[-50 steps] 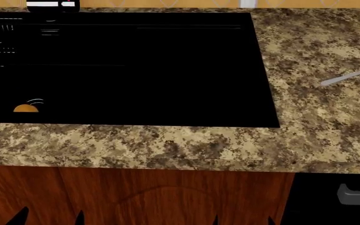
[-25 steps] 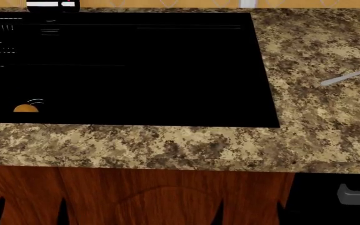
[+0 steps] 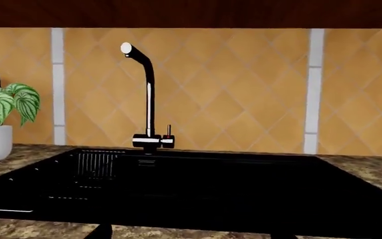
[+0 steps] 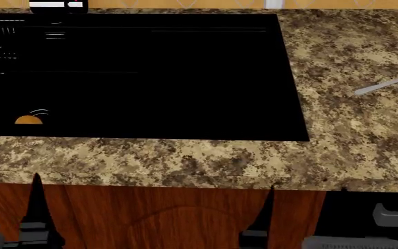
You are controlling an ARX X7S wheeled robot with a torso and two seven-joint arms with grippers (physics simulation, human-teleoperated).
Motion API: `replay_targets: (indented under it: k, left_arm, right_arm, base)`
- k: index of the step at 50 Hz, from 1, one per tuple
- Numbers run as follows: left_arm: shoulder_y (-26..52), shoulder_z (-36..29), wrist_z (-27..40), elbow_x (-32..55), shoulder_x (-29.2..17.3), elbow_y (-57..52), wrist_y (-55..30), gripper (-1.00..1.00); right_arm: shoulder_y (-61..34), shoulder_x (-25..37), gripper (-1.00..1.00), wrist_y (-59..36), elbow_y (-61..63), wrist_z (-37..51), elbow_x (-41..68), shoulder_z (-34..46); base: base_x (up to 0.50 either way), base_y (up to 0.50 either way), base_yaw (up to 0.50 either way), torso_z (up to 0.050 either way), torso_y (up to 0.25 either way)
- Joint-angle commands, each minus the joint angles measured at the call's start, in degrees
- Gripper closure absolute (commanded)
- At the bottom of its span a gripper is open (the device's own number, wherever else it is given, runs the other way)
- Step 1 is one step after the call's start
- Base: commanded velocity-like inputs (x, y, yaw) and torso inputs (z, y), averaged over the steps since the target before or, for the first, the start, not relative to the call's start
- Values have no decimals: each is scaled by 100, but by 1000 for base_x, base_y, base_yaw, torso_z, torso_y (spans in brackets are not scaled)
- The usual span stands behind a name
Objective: Turn the sink spout to the right.
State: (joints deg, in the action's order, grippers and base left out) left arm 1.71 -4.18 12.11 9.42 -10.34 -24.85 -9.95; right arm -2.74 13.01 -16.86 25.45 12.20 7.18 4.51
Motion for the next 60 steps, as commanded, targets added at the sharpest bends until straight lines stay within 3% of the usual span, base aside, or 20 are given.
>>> replay_targets:
  k: [1, 14, 27, 53, 60]
  left_arm:
    - [336, 308, 144, 353, -165, -598, -656, -100]
    - [706, 321, 344, 419, -337, -887, -1196, -100]
    - [1099, 310, 451, 478, -487, -1182, -1675, -100]
    - [1354, 296, 612, 568, -610, -1341, -2144, -100]
    - [1241, 335, 557, 629, -556, -1295, -1833, -100]
  right_arm:
    - [-248, 297, -100, -616, 679, 129, 108, -347]
    - [-726, 491, -100, -1297, 937, 172, 480, -787]
    - [-981, 659, -100, -1522, 1043, 263, 339, -725]
    - [-1130, 748, -100, -1714, 1164, 310, 429, -773]
    - [-1076, 781, -100, -1516, 1186, 275, 394, -732]
  base:
    - [0, 0, 0, 0, 0]
    - [0, 0, 0, 0, 0]
    - [0, 0, 0, 0, 0]
    - [0, 0, 0, 0, 0]
    - [1, 70, 0, 0, 0]
